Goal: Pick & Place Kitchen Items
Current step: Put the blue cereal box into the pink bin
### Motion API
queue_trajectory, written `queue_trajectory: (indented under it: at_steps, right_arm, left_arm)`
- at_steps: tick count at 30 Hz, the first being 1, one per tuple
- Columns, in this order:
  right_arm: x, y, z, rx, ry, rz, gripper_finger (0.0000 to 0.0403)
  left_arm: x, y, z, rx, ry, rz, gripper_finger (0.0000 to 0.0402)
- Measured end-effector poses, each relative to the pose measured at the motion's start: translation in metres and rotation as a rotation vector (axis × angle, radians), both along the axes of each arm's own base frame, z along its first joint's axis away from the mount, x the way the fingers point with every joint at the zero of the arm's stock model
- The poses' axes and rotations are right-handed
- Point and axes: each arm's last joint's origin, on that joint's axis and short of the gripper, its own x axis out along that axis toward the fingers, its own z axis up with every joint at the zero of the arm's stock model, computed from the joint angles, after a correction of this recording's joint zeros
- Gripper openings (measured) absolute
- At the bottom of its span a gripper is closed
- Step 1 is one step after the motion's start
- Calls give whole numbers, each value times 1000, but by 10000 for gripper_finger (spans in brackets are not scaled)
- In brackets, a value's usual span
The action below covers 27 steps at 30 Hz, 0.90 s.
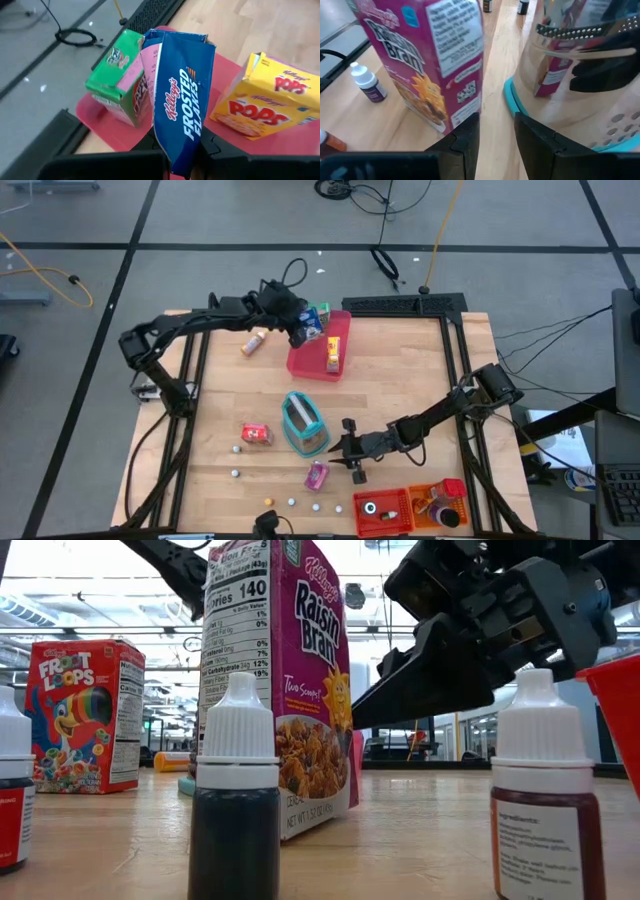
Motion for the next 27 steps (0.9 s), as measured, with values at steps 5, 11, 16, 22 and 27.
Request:
queue_trajectory:
  at_steps: [5, 11, 16, 22, 27]
  right_arm:
    - [0, -1, 0, 1, -1, -1, 114]
    - [1, -2, 0, -2, 4, -6, 114]
    - [1, -2, -1, -2, 6, -7, 114]
    - [0, -3, -1, -4, 10, -7, 114]
    - [0, -3, -1, -5, 13, -7, 114]
  left_arm:
    - [6, 4, -6, 51, 0, -37, 24]
    - [9, 8, -19, 68, 56, -24, 26]
    - [12, 11, -21, 98, 50, -10, 59]
    - [18, 13, -32, 84, 55, -27, 116]
    - [21, 15, -42, 67, 69, -19, 157]
